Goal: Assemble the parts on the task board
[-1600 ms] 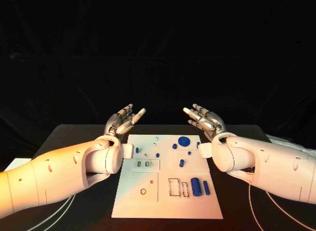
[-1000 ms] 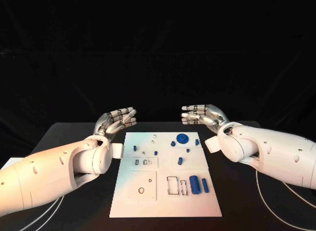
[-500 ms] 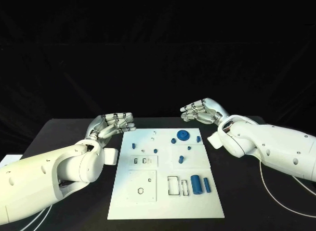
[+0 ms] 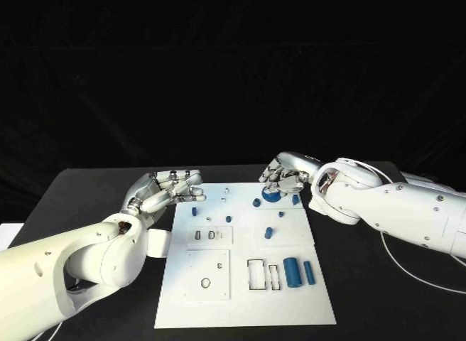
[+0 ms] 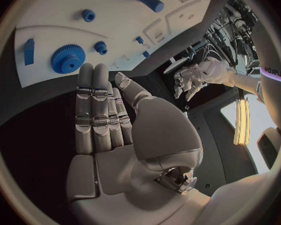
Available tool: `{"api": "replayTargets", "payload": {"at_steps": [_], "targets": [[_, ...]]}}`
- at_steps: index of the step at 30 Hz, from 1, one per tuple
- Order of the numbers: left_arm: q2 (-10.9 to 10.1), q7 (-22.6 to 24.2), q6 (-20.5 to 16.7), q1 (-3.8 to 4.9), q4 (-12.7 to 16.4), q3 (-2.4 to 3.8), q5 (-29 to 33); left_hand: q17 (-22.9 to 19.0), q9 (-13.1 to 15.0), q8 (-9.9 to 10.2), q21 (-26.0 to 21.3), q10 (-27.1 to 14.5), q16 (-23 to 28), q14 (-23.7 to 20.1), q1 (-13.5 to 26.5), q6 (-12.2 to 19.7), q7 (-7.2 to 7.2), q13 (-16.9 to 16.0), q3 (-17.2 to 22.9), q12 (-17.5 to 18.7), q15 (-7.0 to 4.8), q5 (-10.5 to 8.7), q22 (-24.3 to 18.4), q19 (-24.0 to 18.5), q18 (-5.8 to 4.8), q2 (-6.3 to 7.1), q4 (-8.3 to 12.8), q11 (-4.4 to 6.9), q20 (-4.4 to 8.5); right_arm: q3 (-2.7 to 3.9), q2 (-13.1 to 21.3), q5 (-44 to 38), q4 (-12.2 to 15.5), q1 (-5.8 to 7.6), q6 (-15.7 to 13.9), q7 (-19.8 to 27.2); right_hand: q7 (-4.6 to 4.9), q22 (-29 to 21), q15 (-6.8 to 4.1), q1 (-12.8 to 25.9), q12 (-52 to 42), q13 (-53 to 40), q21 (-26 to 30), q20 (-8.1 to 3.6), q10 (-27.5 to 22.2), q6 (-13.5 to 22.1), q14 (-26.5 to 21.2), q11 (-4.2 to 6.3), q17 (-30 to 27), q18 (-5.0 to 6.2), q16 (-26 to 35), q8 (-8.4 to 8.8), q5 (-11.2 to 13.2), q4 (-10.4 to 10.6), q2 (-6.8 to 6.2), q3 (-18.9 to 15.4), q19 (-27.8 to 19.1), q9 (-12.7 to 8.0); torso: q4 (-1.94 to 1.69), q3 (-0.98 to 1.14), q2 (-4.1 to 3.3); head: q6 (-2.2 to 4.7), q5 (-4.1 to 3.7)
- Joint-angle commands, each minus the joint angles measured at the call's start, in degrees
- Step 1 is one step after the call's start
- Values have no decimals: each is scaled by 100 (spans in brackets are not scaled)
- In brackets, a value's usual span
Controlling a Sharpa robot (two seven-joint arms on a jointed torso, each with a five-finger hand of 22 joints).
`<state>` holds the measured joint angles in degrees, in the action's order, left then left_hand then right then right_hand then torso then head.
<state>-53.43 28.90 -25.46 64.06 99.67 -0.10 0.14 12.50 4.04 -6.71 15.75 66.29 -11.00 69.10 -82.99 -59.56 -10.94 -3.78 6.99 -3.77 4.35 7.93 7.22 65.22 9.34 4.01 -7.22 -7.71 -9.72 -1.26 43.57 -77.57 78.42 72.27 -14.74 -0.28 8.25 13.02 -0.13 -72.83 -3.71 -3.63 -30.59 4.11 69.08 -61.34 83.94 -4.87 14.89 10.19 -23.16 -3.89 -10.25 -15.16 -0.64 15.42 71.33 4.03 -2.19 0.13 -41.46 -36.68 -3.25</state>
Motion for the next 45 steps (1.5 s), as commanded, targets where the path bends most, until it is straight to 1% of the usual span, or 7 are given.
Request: {"api": "replayTargets", "payload": {"at_steps": [1, 4, 9, 14, 21, 28, 45], "targets": [[-17, -10, 199, 30, 115, 21, -90, 20, -6, 46, -36, -44, 45, -34, 60, 27, -34, -7, -50, 24, 28, -6, -11, -19, 68, 12, 2, -17, -41, 2, -31, -1318, 36, 45, 639, -655, -17, 138, -44, 37, 21, 3, -237, -4, -27, -11, 261, 21, 287, 2, -443, 22, 35, 70, -78, 47, 45, -8, -28, 18, -155, 18, -41], [-34, -18, 195, 52, 185, 34, -90, 21, -6, 47, -37, -46, 46, -35, 61, 28, -35, -7, -51, 24, 29, -6, -11, -19, 68, 12, 2, -18, -42, 3, -68, -1579, 81, 82, 771, -769, -20, 255, -33, 88, 22, 4, -432, 0, -79, 1, 262, 14, 527, 9, -801, 23, 68, 138, -129, 94, 45, -9, -37, 31, -218, 48, -61], [-50, -36, 195, 82, 243, 43, -89, 39, -6, 65, -52, -70, 67, -47, 73, 41, -44, -8, -71, 26, 37, -5, -18, -23, 68, 9, 7, -27, -50, 3, -105, -1805, 171, 117, 849, -855, -29, 469, -33, 116, 16, 0, -790, 12, -128, 17, 213, 26, 936, 19, -1426, 21, 98, 257, -218, 201, 57, -6, -51, 46, -285, 77, -73], [-44, -58, 195, 93, 257, 46, -87, 48, -6, 74, -61, -83, 78, -54, 76, 47, -49, -9, -79, 26, 41, -4, -21, -25, 69, 6, 11, -31, -54, 3, -146, -1887, 191, 143, 914, -874, -40, 673, -27, 126, 19, 1, -1122, 20, -126, 7, 259, 39, 2017, 21, -2500, 21, 103, 381, -292, 316, 41, -2, -75, 44, -330, 94, -101], [-45, -88, 188, 96, 248, 47, -85, 75, -8, 103, -79, -122, 102, -62, 82, 72, -74, -9, -107, 27, 52, -6, -28, -23, 70, 7, 28, -50, -64, 3, -196, -1913, 205, 153, 963, -842, -44, 943, -24, 109, 18, -1, -1547, 33, -100, -22, 240, 45, 3033, 24, -3483, 17, 98, 561, -379, 490, -42, 3, -93, 42, -357, 76, -108], [-50, -113, 193, 98, 233, 47, -84, 86, -8, 113, -85, -138, 110, -63, 82, 82, -81, -10, -117, 27, 55, -7, -31, -20, 71, 5, 36, -56, -67, 2, -223, -1911, 211, 155, 1024, -804, -47, 1348, -17, 107, 18, -1, -1922, 43, -91, -32, 236, 43, 3426, -18, -3865, 20, 103, 661, -442, 561, -24, 3, -97, 37, -381, 75, -118], [-57, -149, 180, 105, 224, 47, -84, 108, -7, 131, -95, -169, 123, -61, 75, 98, -91, -11, -132, 27, 60, -13, -35, -13, 73, -4, 55, -65, -73, -4, -378, -1883, 85, 154, 1293, -738, -64, 2301, -18, 51, 13, -5, -2728, 58, -20, -109, 280, 51, 4274, -129, -4635, 10, 82, 845, -485, 745, 96, 14, -128, 49, -428, 64, -146]]}}
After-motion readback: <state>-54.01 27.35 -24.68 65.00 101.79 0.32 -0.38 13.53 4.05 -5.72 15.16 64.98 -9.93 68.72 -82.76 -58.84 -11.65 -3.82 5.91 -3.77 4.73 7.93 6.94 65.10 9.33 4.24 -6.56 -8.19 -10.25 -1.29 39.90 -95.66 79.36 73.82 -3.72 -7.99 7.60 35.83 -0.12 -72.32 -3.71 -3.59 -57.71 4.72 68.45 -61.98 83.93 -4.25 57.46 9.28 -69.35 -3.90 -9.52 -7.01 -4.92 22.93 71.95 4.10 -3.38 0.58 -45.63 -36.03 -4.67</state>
